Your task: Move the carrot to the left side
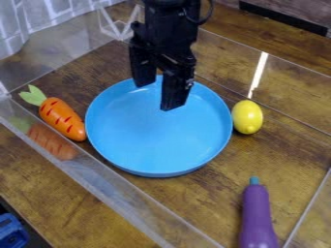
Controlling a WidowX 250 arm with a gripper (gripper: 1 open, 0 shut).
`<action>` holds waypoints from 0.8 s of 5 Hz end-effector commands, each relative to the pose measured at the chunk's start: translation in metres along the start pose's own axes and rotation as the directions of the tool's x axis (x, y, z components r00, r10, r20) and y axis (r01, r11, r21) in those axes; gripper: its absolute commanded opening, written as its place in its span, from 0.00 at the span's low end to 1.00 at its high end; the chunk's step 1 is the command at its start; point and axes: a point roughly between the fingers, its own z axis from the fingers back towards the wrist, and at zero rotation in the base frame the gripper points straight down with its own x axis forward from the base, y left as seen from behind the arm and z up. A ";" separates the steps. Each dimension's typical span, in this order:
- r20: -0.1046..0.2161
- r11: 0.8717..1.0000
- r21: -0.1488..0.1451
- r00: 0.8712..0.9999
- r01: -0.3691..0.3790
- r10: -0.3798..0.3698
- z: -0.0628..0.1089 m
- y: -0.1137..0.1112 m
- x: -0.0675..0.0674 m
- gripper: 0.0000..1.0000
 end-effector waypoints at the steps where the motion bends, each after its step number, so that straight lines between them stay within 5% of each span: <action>1: 0.101 1.000 0.024 0.995 0.017 -0.020 0.035 0.003 0.017 1.00; 3: 0.114 0.998 0.039 0.992 -0.056 0.051 0.059 0.020 0.019 1.00; 4: 0.098 0.997 0.019 0.992 -0.076 0.074 0.063 0.026 0.011 1.00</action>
